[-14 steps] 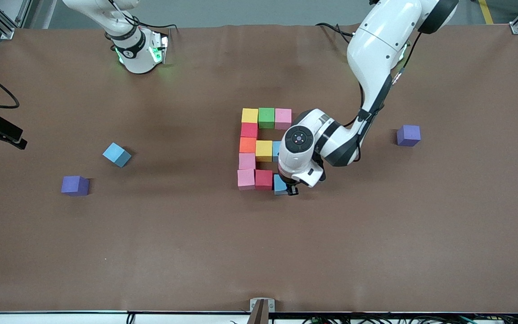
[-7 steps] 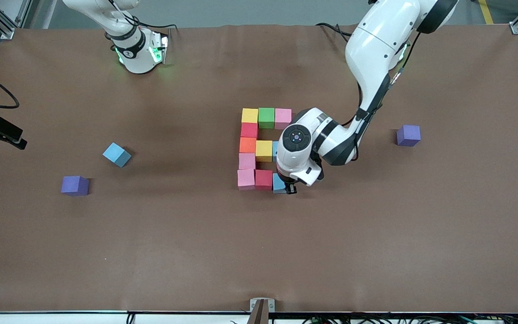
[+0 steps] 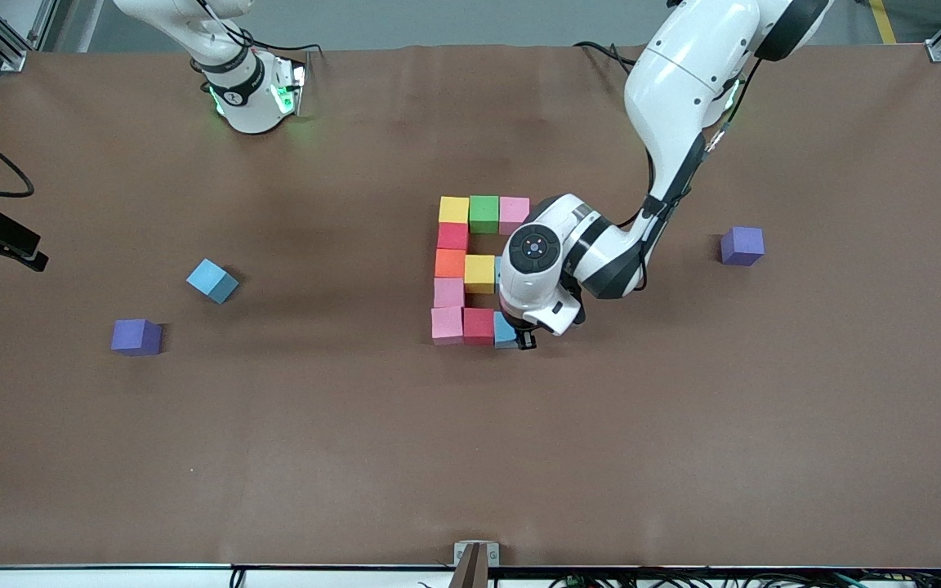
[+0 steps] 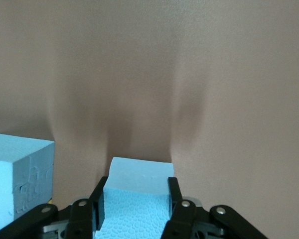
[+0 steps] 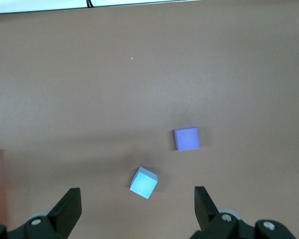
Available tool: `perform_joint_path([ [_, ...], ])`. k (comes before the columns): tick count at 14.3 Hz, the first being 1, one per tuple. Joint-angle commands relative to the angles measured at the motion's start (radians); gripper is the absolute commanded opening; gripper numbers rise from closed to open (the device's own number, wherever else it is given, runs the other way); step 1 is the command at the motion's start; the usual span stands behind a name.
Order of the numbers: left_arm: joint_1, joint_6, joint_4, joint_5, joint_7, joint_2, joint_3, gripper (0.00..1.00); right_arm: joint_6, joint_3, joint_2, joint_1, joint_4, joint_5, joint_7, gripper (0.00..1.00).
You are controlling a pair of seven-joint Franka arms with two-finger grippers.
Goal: Arrange 11 blocks into digit 3
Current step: 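Press the light blue cube into place with the left gripper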
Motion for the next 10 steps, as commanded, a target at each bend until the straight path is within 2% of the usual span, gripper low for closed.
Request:
perform_joint_path([
  [1, -0.013, -0.013, 0.015, 0.015, -0.018, 0.008, 0.011, 0.13, 0.016, 0.005, -0.03, -0.006, -0.038, -0.013, -0.002, 1.0],
  [3, -0.013, -0.016, 0.015, 0.015, -0.018, 0.01, 0.011, 0.16, 0.015, 0.005, -0.03, -0.007, -0.038, -0.012, -0.001, 1.0],
  [4, -0.013, -0.016, 0.015, 0.017, -0.018, 0.011, 0.011, 0.27, 0.015, 0.003, -0.03, -0.009, -0.038, -0.012, -0.001, 1.0],
  [5, -0.013, -0.016, 0.015, 0.015, -0.018, 0.011, 0.011, 0.52, 0.013, 0.003, -0.03, -0.009, -0.038, -0.012, -0.002, 1.0],
  [6, -0.013, -0.016, 0.015, 0.017, -0.013, 0.011, 0.011, 0.82, 0.013, 0.003, -0.029, -0.01, -0.038, -0.012, -0.002, 1.0],
  [7, -0.013, -0.016, 0.019, 0.02, -0.008, 0.011, 0.011, 1.0, 0.013, 0.002, -0.03, -0.01, -0.038, -0.012, -0.002, 1.0],
  [10, -0.012, -0.02, 0.025, 0.073, 0.008, -0.005, 0.011, 1.0, 0.015, 0.002, -0.03, -0.009, -0.038, -0.012, -0.002, 1.0],
])
